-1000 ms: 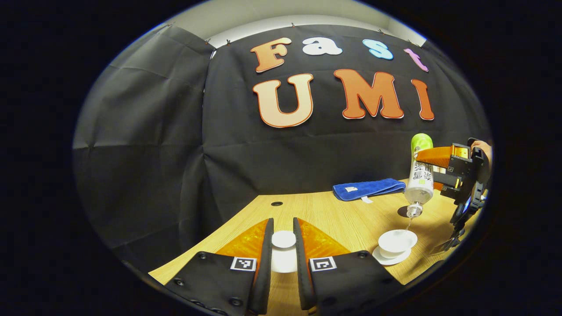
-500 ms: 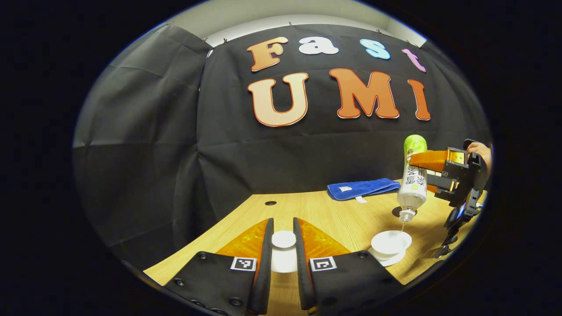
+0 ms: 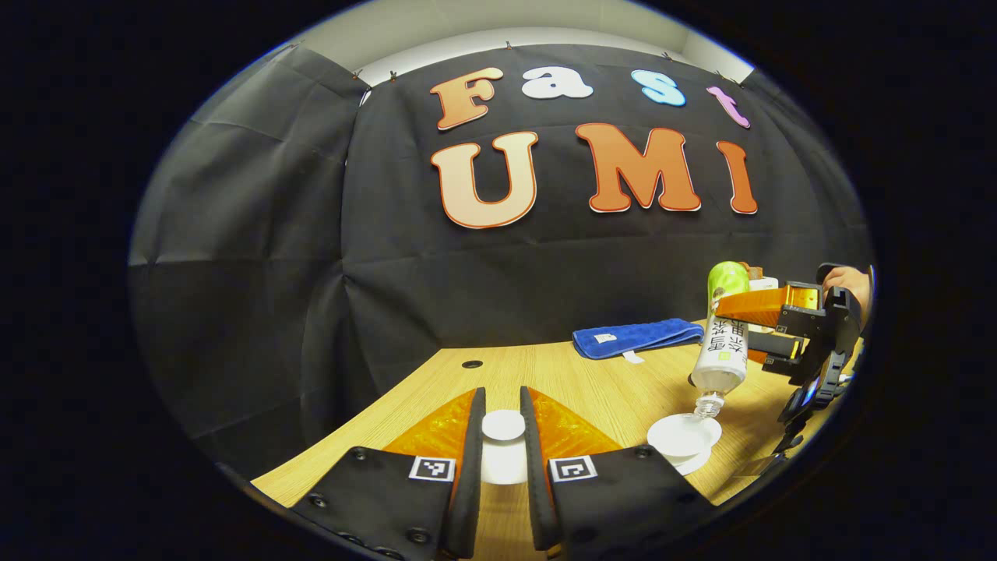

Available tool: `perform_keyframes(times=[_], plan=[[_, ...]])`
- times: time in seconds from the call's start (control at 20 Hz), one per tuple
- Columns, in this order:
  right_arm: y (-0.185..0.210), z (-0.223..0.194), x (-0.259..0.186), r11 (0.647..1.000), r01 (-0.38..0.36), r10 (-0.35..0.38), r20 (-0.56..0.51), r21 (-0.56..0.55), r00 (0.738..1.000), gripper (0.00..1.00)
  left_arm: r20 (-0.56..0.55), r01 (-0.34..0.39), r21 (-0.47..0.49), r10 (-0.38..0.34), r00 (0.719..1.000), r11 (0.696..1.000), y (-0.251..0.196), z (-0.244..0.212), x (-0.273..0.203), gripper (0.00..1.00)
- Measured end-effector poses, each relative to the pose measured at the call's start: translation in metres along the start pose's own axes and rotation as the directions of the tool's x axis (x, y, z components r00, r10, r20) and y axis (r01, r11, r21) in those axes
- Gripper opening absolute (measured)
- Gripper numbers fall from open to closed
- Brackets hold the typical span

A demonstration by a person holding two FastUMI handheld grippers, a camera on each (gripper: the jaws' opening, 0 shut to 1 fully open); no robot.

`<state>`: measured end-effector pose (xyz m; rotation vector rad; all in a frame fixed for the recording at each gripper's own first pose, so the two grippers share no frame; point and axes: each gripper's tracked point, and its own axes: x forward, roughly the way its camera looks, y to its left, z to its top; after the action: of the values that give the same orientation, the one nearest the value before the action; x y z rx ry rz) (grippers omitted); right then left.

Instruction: Open the teacup lid with one hand, grasp the water bottle and pour water into the teacup with the other hand; after pouring, place the water bottle on the coaster and then close the teacup lid.

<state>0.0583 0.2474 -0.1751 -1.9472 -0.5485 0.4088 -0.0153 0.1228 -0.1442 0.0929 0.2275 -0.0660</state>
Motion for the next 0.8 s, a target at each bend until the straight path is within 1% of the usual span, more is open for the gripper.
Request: perform_keyframes(times=[0.05, 0.1, 0.15, 0.2, 0.25, 0.3, 0.4, 0.5, 0.55, 0.6, 0.75, 0.8], plan=[[0.007, -0.002, 0.0, 0.999, -0.019, 0.02, -0.016, 0.041, 1.0, 0.64, 0.002, 0.0, -0.006, 0.0, 1.0, 1.0, -0.001, 0.001, 0.001, 0.3], [0.008, -0.002, -0.002, 0.998, -0.022, 0.023, -0.023, 0.066, 0.999, 0.64, 0.0, 0.001, -0.008, -0.001, 1.0, 1.0, -0.003, 0.002, 0.002, 0.3], [0.008, 0.001, -0.007, 0.996, -0.023, 0.026, -0.033, 0.089, 0.999, 0.61, -0.001, 0.001, -0.007, -0.001, 1.0, 1.0, -0.005, 0.004, 0.002, 0.3], [0.01, 0.001, -0.007, 0.993, -0.023, 0.027, -0.04, 0.114, 0.999, 0.64, 0.0, 0.004, -0.007, -0.004, 1.0, 1.0, -0.008, 0.004, 0.003, 0.3], [0.013, 0.0, -0.007, 0.989, -0.025, 0.032, -0.047, 0.144, 0.998, 0.64, 0.003, 0.006, -0.009, -0.006, 1.0, 1.0, -0.011, 0.006, 0.003, 0.3], [0.016, -0.001, -0.006, 0.982, -0.031, 0.042, -0.052, 0.185, 0.998, 0.64, 0.007, 0.008, -0.009, -0.008, 1.0, 1.0, -0.013, 0.009, 0.003, 0.3], [0.026, -0.004, -0.004, 0.949, -0.055, 0.08, -0.069, 0.311, 0.994, 0.64, 0.015, 0.013, -0.014, -0.013, 1.0, 1.0, -0.019, 0.014, 0.004, 0.3], [0.034, -0.013, -0.004, 0.896, -0.049, 0.106, -0.105, 0.441, 0.989, 0.65, 0.016, 0.019, -0.021, -0.019, 1.0, 1.0, -0.028, 0.015, 0.006, 0.3], [0.034, -0.022, -0.005, 0.863, -0.037, 0.114, -0.123, 0.504, 0.986, 0.64, 0.014, 0.024, -0.024, -0.023, 1.0, 0.999, -0.033, 0.014, 0.007, 0.27], [0.03, -0.036, -0.004, 0.827, -0.021, 0.12, -0.14, 0.561, 0.983, 0.64, 0.013, 0.029, -0.025, -0.029, 1.0, 0.999, -0.038, 0.014, 0.008, 0.3], [0.029, -0.064, -0.001, 0.714, 0.031, 0.133, -0.179, 0.699, 0.975, 0.64, 0.021, 0.052, -0.028, -0.051, 0.998, 0.998, -0.059, 0.022, 0.009, 0.3], [0.03, -0.077, 0.0, 0.676, 0.061, 0.137, -0.207, 0.735, 0.969, 0.64, 0.028, 0.062, -0.036, -0.061, 0.998, 0.997, -0.066, 0.025, 0.01, 0.3]])
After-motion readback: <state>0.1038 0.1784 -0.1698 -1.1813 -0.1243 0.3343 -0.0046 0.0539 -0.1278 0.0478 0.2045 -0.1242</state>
